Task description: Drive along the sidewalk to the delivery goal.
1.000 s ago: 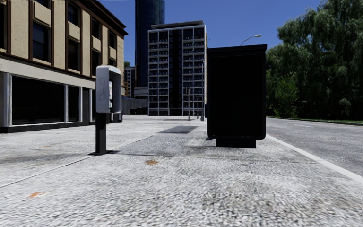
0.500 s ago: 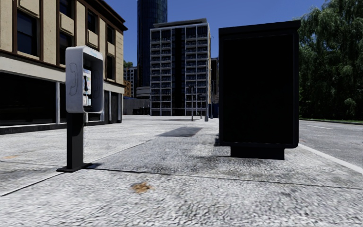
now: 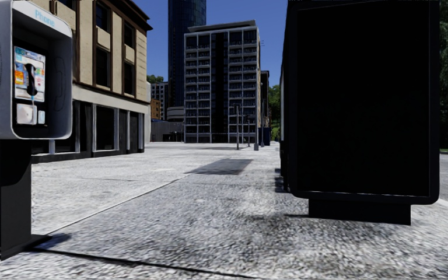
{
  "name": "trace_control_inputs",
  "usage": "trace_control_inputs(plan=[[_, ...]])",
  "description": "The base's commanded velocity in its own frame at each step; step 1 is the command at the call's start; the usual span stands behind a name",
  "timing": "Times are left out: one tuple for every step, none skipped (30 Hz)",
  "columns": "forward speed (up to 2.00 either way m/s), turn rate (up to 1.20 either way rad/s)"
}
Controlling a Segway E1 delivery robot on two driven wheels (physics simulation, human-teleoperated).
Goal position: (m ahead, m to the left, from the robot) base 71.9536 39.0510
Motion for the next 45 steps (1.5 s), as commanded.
trace_control_inputs(plan=[[2.00, 0.00], [2.00, 0.00], [2.00, 0.00], [2.00, 0.00], [2.00, 0.00], [2.00, 0.00], [2.00, 0.00], [2.00, 0.00], [2.00, 0.00], [2.00, 0.00], [2.00, 0.00], [2.00, 0.00], [2.00, 0.00], [2.00, 0.00], [2.00, 0.00], [2.00, 0.00], [2.00, 0.00], [2.00, 0.00], [2.00, 0.00], [2.00, 0.00], [2.00, 0.00], [2.00, 0.00], [2.00, 0.00], [2.00, 0.00], [2.00, 0.00], [2.00, 0.00], [2.00, 0.00], [2.00, 0.00], [2.00, 0.00], [2.00, 0.00], [2.00, 0.00], [2.00, 0.00], [2.00, 0.00], [2.00, 0.00], [2.00, 0.00], [2.00, 0.00], [2.00, 0.00], [2.00, 0.00], [2.00, 0.00], [2.00, 0.00], [2.00, 0.00], [2.00, 0.00], [2.00, 0.00], [2.00, 0.00], [2.00, 0.00]])
